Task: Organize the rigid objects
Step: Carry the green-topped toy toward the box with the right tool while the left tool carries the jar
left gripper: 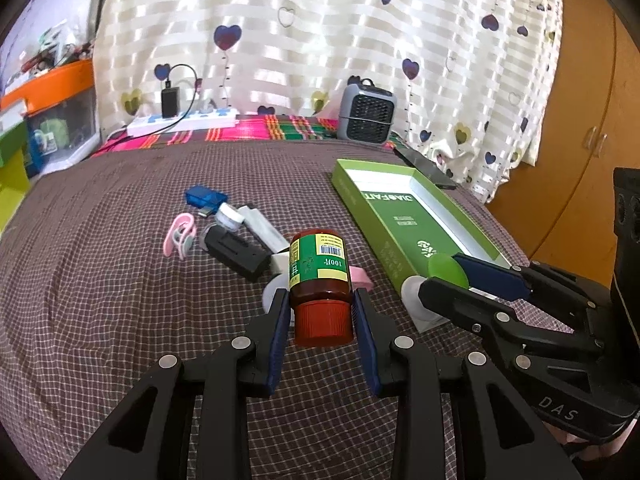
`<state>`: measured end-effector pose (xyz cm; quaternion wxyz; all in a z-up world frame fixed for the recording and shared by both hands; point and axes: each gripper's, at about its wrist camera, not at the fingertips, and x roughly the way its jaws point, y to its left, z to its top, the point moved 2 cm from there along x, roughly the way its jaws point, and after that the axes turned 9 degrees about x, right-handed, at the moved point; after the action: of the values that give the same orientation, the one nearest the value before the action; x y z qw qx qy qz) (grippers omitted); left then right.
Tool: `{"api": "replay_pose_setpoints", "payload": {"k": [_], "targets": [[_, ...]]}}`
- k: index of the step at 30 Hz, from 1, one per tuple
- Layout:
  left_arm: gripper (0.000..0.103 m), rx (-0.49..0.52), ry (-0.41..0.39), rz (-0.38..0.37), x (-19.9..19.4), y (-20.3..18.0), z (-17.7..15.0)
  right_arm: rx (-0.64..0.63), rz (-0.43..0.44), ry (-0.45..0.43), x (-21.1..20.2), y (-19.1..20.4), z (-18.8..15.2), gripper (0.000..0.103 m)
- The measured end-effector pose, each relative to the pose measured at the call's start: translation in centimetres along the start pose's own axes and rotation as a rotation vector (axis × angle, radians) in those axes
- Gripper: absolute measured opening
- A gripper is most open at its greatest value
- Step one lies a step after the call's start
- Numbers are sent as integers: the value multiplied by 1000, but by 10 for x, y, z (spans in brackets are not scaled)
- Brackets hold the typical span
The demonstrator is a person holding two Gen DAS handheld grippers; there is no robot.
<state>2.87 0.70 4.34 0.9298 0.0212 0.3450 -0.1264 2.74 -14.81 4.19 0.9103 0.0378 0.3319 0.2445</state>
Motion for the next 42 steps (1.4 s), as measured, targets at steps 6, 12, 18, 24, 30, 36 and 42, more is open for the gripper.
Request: {"api": "replay_pose_setpoints", "payload": {"k": [6, 12, 18, 24, 30, 36, 42], "targets": [[31, 20, -2, -12, 2, -11, 4, 20, -5, -16, -7, -7, 1, 35], [31, 36, -8, -27, 3, -22, 9, 38, -17, -31, -13, -14, 1, 35], [31, 53, -12, -49, 7, -33, 15, 53, -29, -41, -16, -22, 3, 35], [31, 74, -20, -84, 12, -46, 23, 76, -52, -54, -18, -34, 7, 35], [31, 88, -19, -116, 20, -57, 28, 100, -81, -64, -20, -51, 10, 35], [31, 102, -4, -143, 34, -69, 32, 124, -105, -63, -18, -66, 11, 35], [31, 111, 10, -163, 45, -76, 34, 147, -123, -57, -15, -80, 10, 35]]}}
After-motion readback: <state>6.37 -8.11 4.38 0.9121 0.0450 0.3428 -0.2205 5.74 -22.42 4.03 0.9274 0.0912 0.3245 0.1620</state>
